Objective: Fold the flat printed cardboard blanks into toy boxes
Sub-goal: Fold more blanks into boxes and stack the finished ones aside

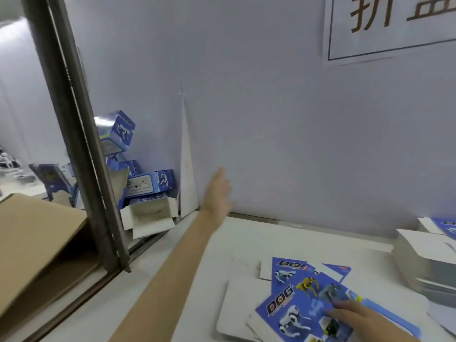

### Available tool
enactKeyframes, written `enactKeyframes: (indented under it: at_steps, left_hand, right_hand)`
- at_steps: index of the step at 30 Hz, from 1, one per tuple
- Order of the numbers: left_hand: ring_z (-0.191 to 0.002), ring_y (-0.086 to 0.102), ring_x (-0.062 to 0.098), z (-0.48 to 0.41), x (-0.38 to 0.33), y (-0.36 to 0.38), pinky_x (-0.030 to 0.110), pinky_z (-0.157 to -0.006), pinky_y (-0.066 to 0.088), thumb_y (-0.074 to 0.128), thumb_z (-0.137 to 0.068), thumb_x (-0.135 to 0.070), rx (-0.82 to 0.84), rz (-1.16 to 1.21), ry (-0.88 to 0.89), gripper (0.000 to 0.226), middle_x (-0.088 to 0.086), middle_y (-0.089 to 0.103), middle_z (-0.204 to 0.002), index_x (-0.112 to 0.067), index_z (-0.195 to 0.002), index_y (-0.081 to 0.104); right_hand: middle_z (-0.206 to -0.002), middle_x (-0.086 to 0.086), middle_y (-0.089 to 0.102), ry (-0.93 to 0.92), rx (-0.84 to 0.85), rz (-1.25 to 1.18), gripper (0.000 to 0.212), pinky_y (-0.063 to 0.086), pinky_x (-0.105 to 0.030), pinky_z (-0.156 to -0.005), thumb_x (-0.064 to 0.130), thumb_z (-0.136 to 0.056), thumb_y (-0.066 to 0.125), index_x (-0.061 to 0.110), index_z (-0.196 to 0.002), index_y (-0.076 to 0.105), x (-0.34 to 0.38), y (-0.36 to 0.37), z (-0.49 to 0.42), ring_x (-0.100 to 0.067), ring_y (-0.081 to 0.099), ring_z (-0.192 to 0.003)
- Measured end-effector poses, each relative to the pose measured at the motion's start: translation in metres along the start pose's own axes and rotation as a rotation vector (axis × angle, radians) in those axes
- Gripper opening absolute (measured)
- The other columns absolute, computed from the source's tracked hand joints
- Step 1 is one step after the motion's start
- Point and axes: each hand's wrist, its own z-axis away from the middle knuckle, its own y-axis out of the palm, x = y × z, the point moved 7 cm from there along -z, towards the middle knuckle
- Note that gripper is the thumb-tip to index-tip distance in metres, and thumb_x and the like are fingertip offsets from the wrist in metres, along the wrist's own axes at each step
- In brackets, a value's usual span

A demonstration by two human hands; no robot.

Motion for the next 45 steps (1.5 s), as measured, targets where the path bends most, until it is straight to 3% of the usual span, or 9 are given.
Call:
enactKeyframes:
  at_steps: [2,5,7,10,25,32,35,38,45]
  left_hand:
    - [-0.114,0.055,0.021,0.018,0.044,0.032,0.042,-0.105,0.036,0.048,-0.099,-0.03,0.311,-0.584,-0.088,0.04,0.006,0.059,-0.124,-0.015,-0.136,0.049]
    - [-0.084,0.053,0.018,0.057,0.141,0.055,0.03,-0.074,0.043,0.057,-0.092,-0.043,0.689,-1.316,-0.302,0.025,0.004,0.056,-0.093,-0.019,-0.089,0.059]
    - [-0.089,0.046,0.018,0.066,0.168,0.064,0.026,-0.064,0.038,0.06,-0.087,-0.044,0.676,-1.636,-0.222,0.031,0.01,0.054,-0.097,-0.019,-0.072,0.049]
    - [-0.124,0.036,0.029,0.079,0.179,0.074,0.038,-0.095,0.044,0.061,-0.085,-0.043,0.532,-1.807,-0.097,0.038,0.017,0.04,-0.132,-0.011,-0.104,0.061]
    - [-0.129,0.037,0.026,0.066,0.175,0.047,0.036,-0.1,0.041,0.073,-0.058,-0.073,0.271,-1.717,-0.238,0.114,0.011,0.032,-0.141,-0.014,-0.143,0.027]
    - [-0.06,0.069,0.01,0.062,0.14,0.061,0.021,-0.055,0.053,0.066,-0.09,-0.026,0.474,-0.859,-0.151,0.012,0.0,0.075,-0.076,-0.017,-0.095,0.071]
    - [-0.06,0.07,0.018,0.062,0.11,0.068,0.023,-0.052,0.053,0.062,-0.092,-0.026,0.384,-0.631,-0.006,0.013,0.008,0.075,-0.077,-0.015,-0.093,0.07]
    - [-0.063,0.072,0.023,0.063,0.094,0.068,0.026,-0.05,0.054,0.06,-0.093,-0.03,0.281,-0.46,0.036,0.016,0.01,0.075,-0.082,-0.018,-0.099,0.068]
    - [-0.079,0.073,0.014,0.071,0.069,0.072,0.024,-0.061,0.056,0.049,-0.097,-0.037,0.226,-0.392,0.239,0.021,-0.002,0.075,-0.093,-0.028,-0.106,0.065]
  right_hand:
    - [-0.12,0.021,0.046,-0.082,-0.279,0.102,0.041,0.025,0.007,-0.08,0.04,-0.097,0.048,0.031,-0.138,0.046,0.034,-0.009,-0.001,0.003,0.043,-0.119]
    - [-0.119,0.009,0.054,-0.048,-0.355,0.133,0.029,0.038,-0.012,-0.086,0.032,-0.096,0.049,0.032,-0.124,0.057,0.028,-0.016,0.001,-0.009,0.051,-0.111]
    - [-0.127,0.004,0.05,0.045,-0.404,0.112,0.034,0.04,-0.024,-0.096,0.032,-0.096,0.048,0.034,-0.13,0.052,0.015,-0.021,0.0,-0.015,0.048,-0.117]
    - [-0.129,0.003,0.048,0.13,-0.508,0.116,0.037,0.039,-0.028,-0.097,0.045,-0.095,0.045,0.031,-0.129,0.049,0.008,-0.018,0.003,-0.018,0.045,-0.12]
    - [-0.134,-0.001,0.043,0.291,-0.503,-0.007,0.057,0.035,-0.029,-0.1,0.059,-0.091,0.047,0.021,-0.133,0.044,-0.02,-0.019,0.016,-0.02,0.039,-0.124]
    - [-0.154,-0.012,0.025,0.272,-0.747,-0.271,0.079,0.027,-0.037,-0.113,0.052,-0.092,0.052,0.009,-0.15,0.02,-0.023,-0.041,0.031,-0.028,0.025,-0.141]
    - [-0.127,-0.008,0.054,0.198,-0.916,-0.575,0.047,0.05,-0.034,-0.079,0.037,-0.091,0.059,0.012,-0.128,0.042,-0.023,-0.055,0.044,-0.019,0.058,-0.107]
    - [-0.091,0.003,0.067,0.135,-0.958,-0.81,0.014,0.045,-0.017,-0.049,0.032,-0.094,0.057,0.021,-0.101,0.052,-0.017,-0.063,0.052,-0.005,0.067,-0.067]
    - [-0.102,0.01,0.067,-0.086,-1.001,-0.959,0.015,0.056,-0.028,-0.063,0.024,-0.096,0.056,0.029,-0.11,0.056,0.009,-0.081,0.068,-0.011,0.068,-0.087]
